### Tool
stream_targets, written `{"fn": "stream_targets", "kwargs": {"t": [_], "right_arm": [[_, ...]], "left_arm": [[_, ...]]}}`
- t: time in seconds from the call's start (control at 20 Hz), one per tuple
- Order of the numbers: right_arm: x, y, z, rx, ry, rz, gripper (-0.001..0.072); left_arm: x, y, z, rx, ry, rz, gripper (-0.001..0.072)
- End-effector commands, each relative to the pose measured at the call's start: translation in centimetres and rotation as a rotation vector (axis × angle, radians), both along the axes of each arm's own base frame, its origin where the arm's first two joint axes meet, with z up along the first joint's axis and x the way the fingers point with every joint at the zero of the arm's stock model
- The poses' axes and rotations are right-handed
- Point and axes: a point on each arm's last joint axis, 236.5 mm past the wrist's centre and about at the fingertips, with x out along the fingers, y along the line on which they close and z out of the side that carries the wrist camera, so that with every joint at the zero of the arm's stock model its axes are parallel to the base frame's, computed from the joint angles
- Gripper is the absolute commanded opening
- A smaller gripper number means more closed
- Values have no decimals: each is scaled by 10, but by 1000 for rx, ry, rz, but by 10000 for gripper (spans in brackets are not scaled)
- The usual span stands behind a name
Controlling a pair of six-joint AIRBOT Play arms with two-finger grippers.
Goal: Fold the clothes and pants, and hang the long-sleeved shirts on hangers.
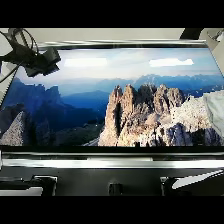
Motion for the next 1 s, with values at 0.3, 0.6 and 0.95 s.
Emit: {"fn": "stream_targets", "kwargs": {"t": [0.3,0.6,0.95], "right_arm": [[-39,17,-25,82,174,32,34],[-49,10,-18,56,222,48,36],[-56,5,-12,39,258,61,318]], "left_arm": [[0,0,0,1,0,-2,18],[0,0,0,1,0,-2,18],[0,0,0,2,-1,-4,18]]}}
